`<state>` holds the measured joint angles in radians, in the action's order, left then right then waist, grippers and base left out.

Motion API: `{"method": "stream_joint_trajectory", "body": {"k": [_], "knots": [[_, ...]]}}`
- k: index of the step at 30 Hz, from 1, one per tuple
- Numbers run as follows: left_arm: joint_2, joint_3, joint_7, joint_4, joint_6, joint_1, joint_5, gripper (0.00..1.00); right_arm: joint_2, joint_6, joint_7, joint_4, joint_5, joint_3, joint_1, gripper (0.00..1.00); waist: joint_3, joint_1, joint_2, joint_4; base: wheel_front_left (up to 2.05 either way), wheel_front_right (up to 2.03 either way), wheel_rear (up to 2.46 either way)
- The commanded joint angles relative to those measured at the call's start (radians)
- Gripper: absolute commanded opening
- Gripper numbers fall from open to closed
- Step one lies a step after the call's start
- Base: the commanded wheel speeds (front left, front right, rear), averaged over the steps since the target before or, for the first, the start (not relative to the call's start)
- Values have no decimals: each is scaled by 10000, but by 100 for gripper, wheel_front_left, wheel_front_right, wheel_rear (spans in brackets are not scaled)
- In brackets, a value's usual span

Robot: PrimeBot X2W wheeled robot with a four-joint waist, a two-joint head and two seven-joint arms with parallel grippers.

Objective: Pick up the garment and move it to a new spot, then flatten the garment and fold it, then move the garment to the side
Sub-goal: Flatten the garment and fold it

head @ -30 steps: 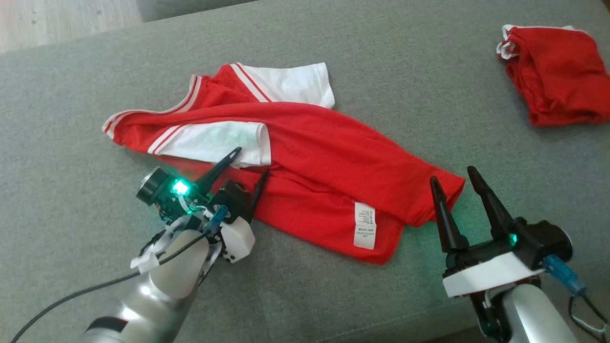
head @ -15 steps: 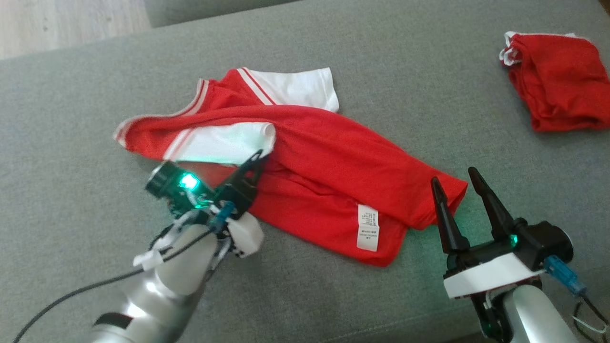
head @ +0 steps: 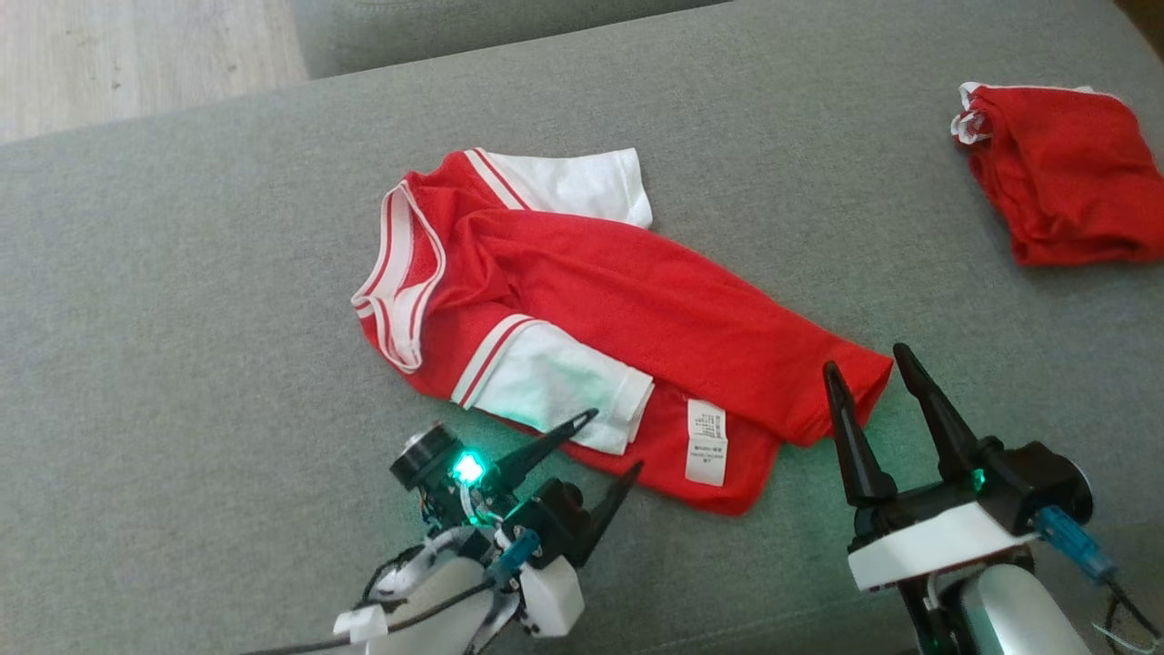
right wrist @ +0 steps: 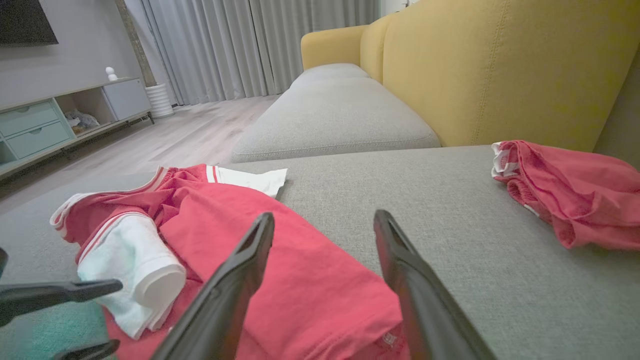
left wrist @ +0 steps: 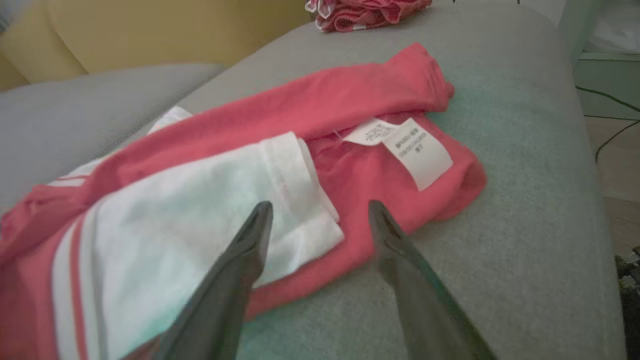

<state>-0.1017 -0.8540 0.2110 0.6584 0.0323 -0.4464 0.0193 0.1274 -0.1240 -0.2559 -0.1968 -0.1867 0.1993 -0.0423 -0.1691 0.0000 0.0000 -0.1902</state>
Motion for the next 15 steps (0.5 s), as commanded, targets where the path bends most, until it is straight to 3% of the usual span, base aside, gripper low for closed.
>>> {"method": "stream_joint_trajectory", "body": {"k": [1, 4, 9, 15], "knots": [[-190, 219, -16, -446, -162, -329, -77, 100, 118, -67, -59, 266, -111, 171, -81, 100, 40, 0, 0, 23, 0, 0, 0], [-413, 252, -124, -821, -443, -294, -179, 100, 115, -67, -59, 242, -133, 190, -30, 100, 131, 0, 0, 48, 0, 0, 0], [-665, 188, -393, -1209, -438, -182, -150, 100, 111, -67, -59, 273, -183, 210, -25, 100, 116, 0, 0, 71, 0, 0, 0], [-286, 182, -767, -1345, -406, -406, 90, 100, 88, -67, -59, 314, -235, 208, -158, 100, -198, 0, 0, 92, 0, 0, 0]]}}
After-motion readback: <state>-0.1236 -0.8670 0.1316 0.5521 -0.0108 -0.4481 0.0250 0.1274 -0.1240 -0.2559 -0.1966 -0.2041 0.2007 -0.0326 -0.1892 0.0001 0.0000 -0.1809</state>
